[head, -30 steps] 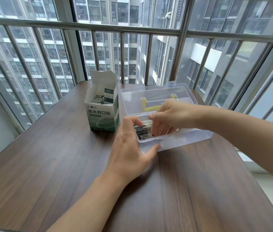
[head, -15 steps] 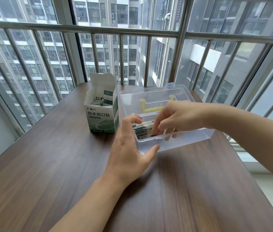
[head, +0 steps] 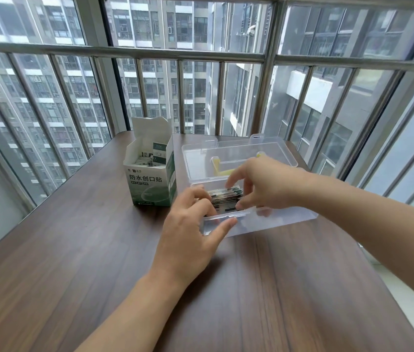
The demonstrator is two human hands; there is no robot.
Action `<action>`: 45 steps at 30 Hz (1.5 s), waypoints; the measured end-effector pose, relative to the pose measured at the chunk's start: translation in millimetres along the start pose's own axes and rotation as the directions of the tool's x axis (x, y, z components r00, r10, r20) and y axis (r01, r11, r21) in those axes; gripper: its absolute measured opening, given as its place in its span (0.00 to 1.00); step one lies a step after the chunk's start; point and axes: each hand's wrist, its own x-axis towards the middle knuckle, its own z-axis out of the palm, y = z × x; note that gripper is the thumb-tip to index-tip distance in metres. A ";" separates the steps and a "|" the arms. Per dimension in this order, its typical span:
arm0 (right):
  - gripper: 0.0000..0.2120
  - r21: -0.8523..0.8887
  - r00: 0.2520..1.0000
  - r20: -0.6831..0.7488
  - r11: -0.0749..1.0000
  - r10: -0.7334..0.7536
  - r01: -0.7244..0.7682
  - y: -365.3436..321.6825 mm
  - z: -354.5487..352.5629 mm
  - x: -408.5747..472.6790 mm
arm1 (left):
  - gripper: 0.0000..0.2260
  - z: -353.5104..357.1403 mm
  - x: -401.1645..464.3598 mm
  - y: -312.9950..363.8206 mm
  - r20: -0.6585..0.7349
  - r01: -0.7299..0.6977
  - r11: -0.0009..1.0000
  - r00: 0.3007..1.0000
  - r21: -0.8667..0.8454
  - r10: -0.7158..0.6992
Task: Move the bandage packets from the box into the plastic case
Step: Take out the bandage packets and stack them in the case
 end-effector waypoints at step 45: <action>0.13 -0.317 0.967 0.019 0.916 -0.255 0.248 -18.7 13.2 25.2 | 0.16 -0.8 0.5 0.2 0.041 0.007 1.000 0.999 0.010 -0.007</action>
